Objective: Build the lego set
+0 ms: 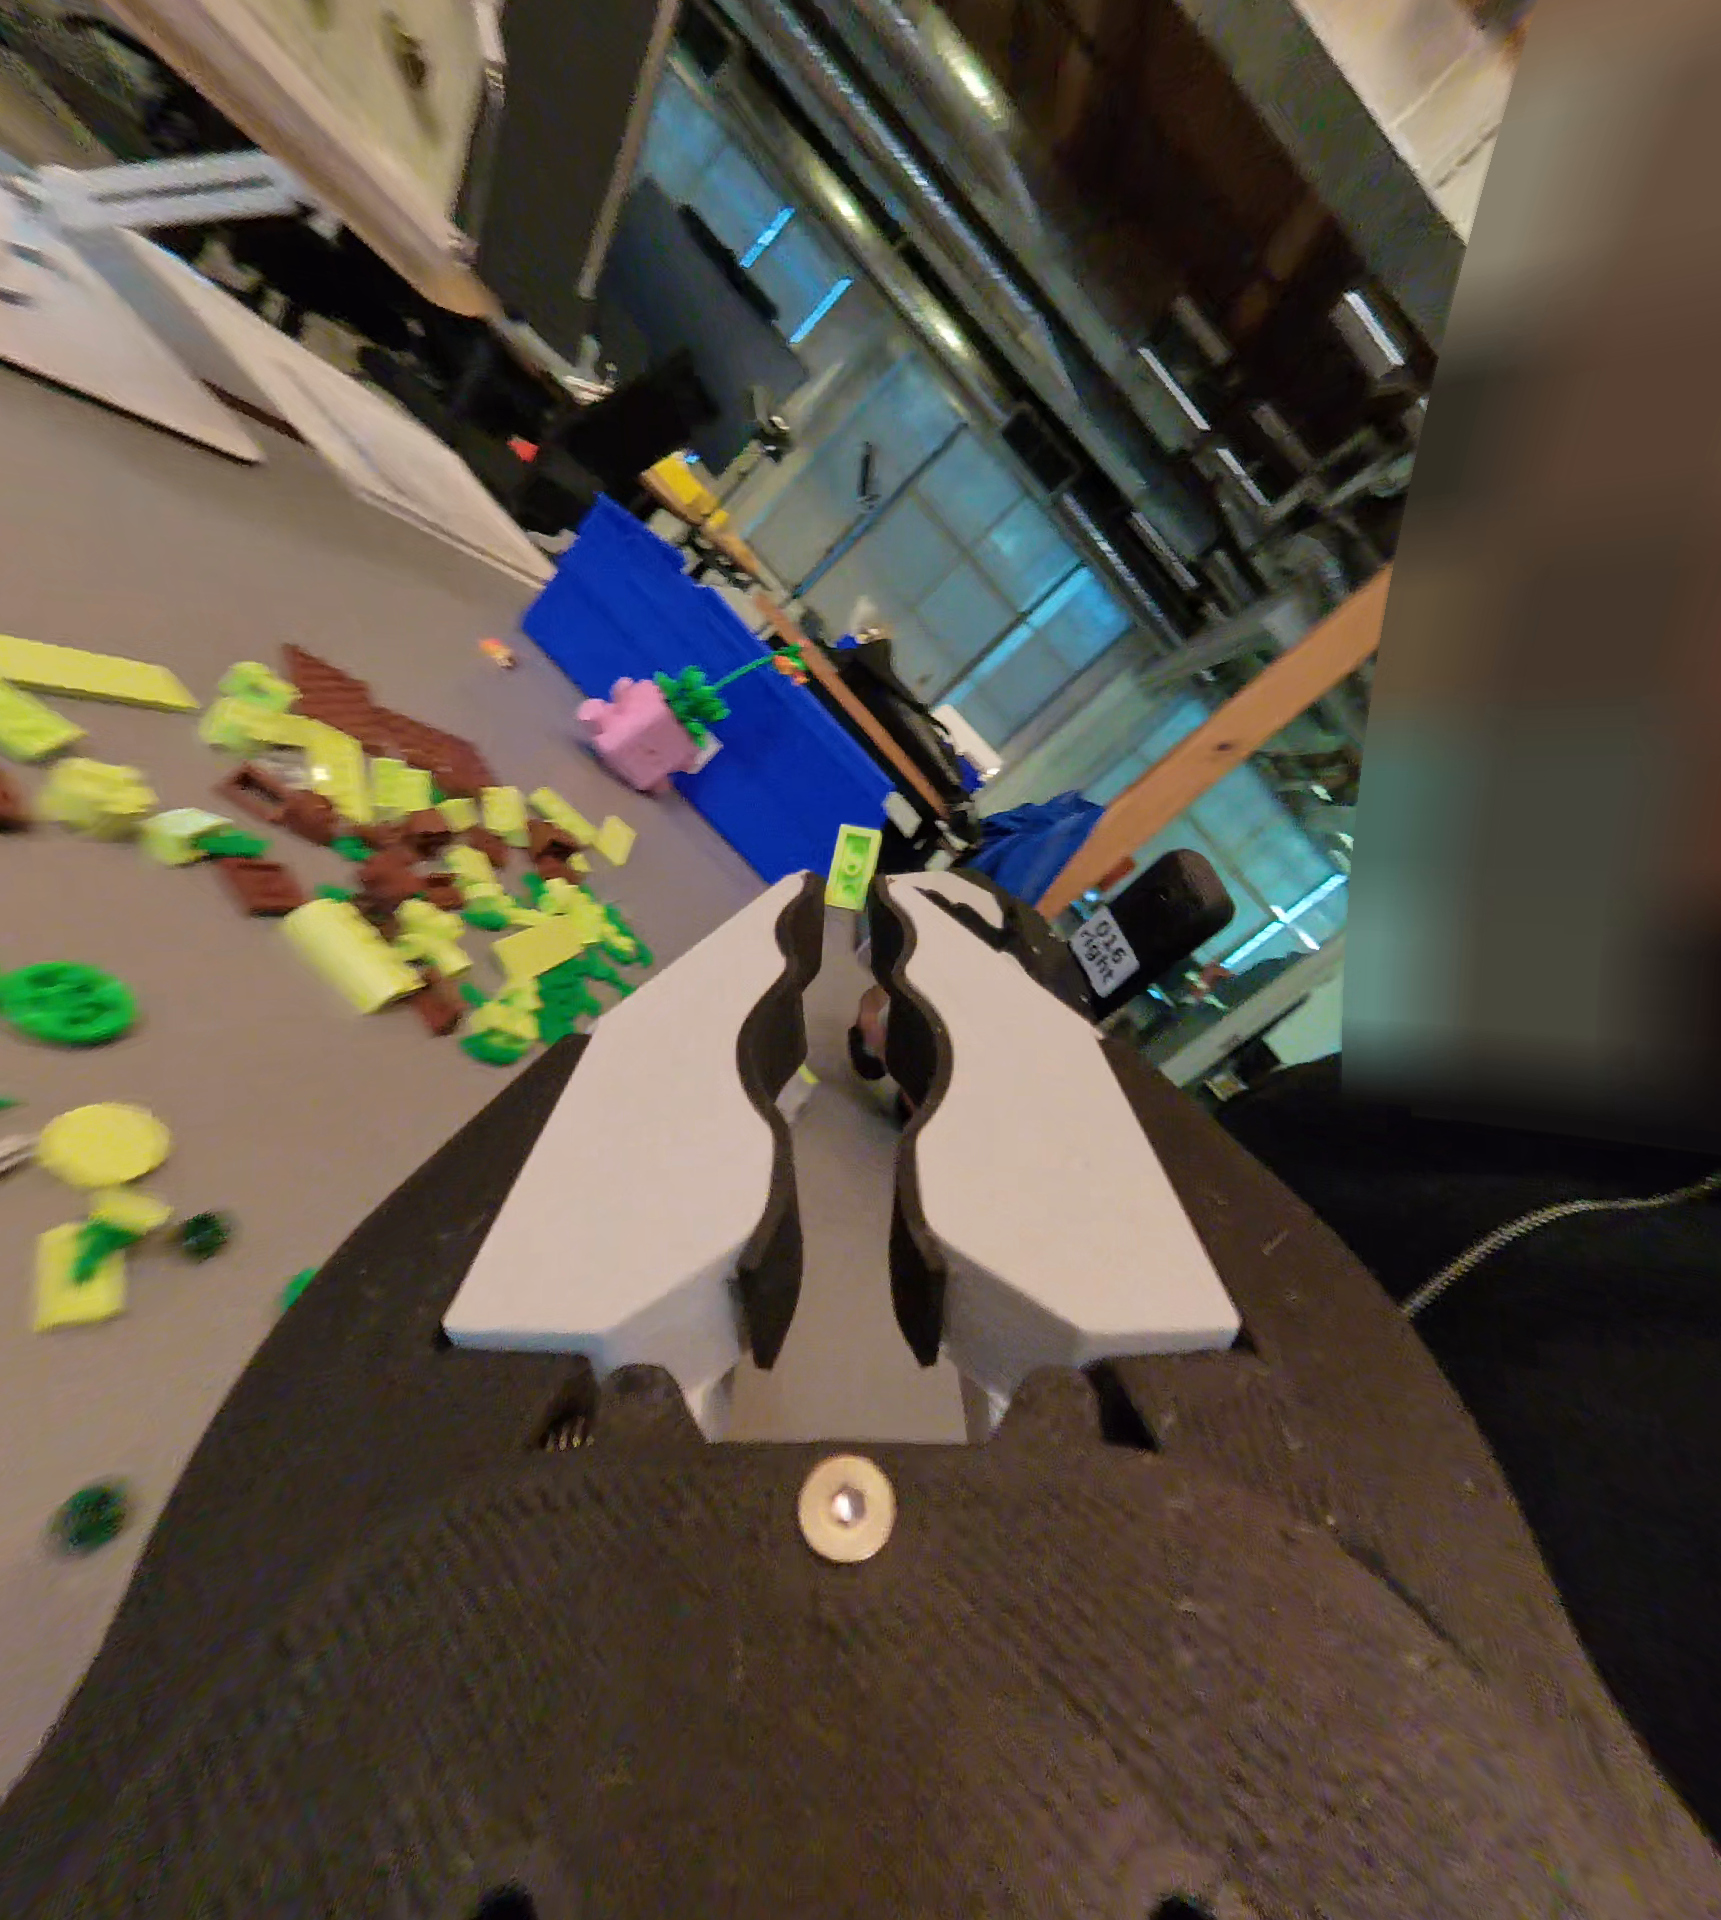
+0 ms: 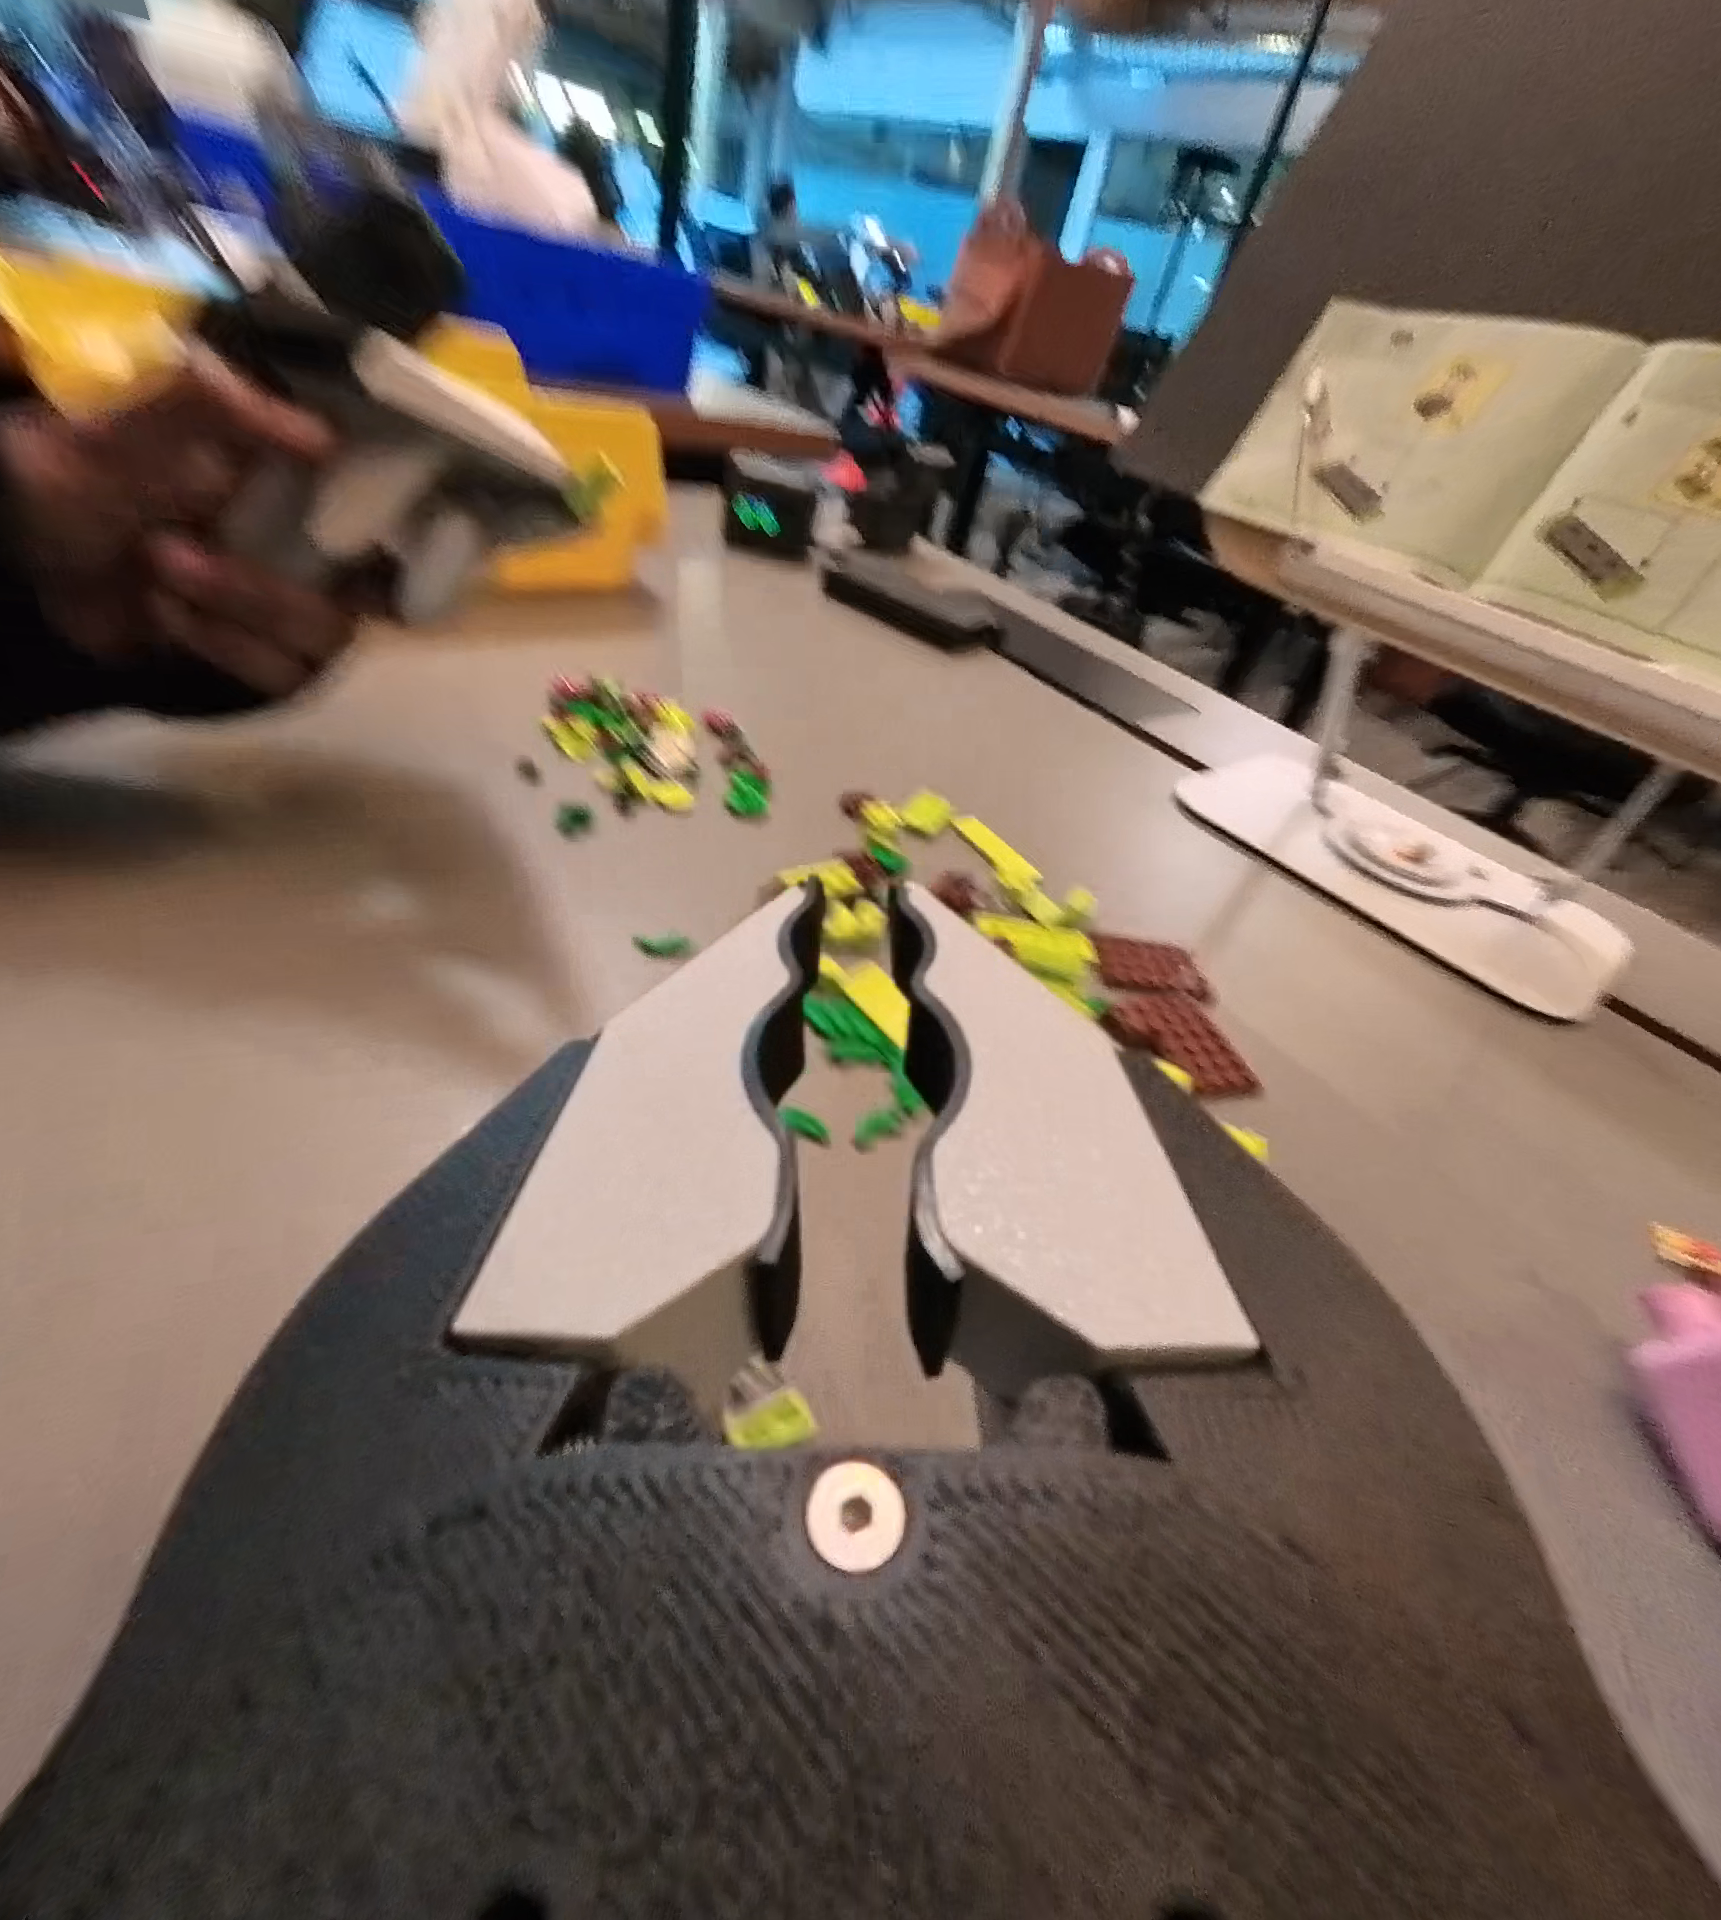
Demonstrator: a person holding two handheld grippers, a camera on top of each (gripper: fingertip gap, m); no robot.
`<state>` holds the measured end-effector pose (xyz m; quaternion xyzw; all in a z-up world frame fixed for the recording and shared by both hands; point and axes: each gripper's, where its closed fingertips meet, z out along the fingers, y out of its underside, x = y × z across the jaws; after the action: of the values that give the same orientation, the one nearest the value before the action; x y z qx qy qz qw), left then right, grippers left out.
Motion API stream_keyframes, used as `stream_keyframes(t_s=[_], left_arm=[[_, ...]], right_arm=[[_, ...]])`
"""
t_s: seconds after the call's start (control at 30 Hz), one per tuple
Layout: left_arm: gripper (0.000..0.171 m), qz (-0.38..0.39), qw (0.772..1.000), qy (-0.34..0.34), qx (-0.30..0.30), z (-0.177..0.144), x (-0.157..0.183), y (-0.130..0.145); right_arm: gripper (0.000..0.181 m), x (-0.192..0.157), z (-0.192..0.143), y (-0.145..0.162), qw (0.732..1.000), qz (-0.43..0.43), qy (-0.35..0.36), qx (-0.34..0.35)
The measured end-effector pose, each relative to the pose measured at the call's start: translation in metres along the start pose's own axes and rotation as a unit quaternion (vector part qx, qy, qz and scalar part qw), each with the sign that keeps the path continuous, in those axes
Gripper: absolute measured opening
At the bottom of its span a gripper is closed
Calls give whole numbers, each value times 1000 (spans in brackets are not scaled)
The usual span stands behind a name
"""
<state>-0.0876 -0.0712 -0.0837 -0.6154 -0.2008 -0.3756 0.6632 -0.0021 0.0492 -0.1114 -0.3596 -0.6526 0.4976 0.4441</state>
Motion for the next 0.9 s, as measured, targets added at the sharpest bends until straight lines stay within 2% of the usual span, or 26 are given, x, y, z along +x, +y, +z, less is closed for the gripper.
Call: stream_keyframes(t_s=[0.13,0.2,0.33,0.47,0.73,0.9], left_arm=[[5,-21,997,72,-7,31,29,16],[5,-48,993,108,-15,46,42,27],[5,-119,980,154,-31,70,57,50],[5,-149,974,165,-51,83,63,68],[5,-158,970,166,-74,85,65,78],[6,-167,967,166,-95,87,63,87]], right_arm=[[19,-35,2,-41,985,117,-100,72],[21,-47,2,-49,981,124,-126,82],[23,-50,-3,-50,994,-12,-69,79],[18,-55,-12,-60,988,-118,-31,91],[22,-57,-9,-51,988,-136,-39,66],[14,-59,-11,-45,985,-158,-49,52]])
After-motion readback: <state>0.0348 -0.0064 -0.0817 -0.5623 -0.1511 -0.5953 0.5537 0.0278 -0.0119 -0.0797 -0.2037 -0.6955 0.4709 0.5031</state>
